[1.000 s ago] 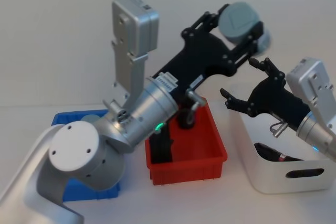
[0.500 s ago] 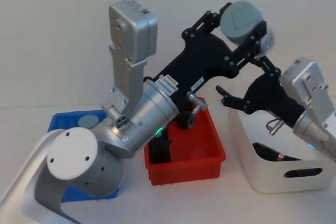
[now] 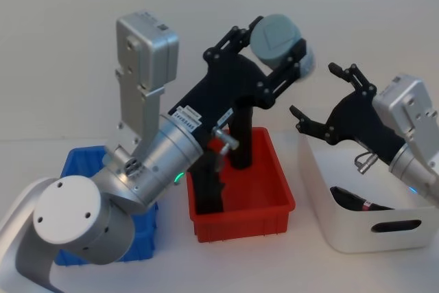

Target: Pick the cotton swabs from the blue box and place them into the white box.

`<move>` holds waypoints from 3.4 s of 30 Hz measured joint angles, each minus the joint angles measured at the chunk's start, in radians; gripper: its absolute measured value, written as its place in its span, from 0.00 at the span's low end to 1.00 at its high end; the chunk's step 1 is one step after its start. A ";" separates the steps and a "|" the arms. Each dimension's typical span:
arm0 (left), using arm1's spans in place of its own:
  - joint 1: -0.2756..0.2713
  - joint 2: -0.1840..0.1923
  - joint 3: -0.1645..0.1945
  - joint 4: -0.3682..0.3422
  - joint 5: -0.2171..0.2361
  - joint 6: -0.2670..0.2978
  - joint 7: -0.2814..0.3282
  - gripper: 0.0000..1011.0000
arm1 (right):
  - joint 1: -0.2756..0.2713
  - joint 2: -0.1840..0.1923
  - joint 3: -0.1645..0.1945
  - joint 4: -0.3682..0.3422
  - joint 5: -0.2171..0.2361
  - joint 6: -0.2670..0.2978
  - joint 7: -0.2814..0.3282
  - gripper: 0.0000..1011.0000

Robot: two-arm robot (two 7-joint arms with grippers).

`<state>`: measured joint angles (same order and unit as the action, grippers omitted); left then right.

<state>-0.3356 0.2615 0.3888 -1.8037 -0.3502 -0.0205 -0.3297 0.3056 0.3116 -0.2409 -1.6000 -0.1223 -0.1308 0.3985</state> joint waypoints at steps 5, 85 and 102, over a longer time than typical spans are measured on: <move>0.006 0.013 -0.008 0.002 -0.003 -0.004 0.003 0.66 | -0.006 0.004 0.002 -0.010 0.003 0.001 -0.008 0.99; 0.005 0.022 0.015 0.158 0.004 0.043 -0.095 0.66 | -0.017 -0.026 -0.069 -0.004 -0.032 0.032 0.022 0.99; 0.007 0.022 0.015 0.164 -0.008 0.031 -0.102 0.66 | -0.010 -0.031 -0.073 0.007 -0.036 0.038 0.026 0.63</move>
<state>-0.3289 0.2836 0.4036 -1.6401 -0.3582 0.0103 -0.4318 0.2954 0.2807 -0.3139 -1.5931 -0.1578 -0.0929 0.4248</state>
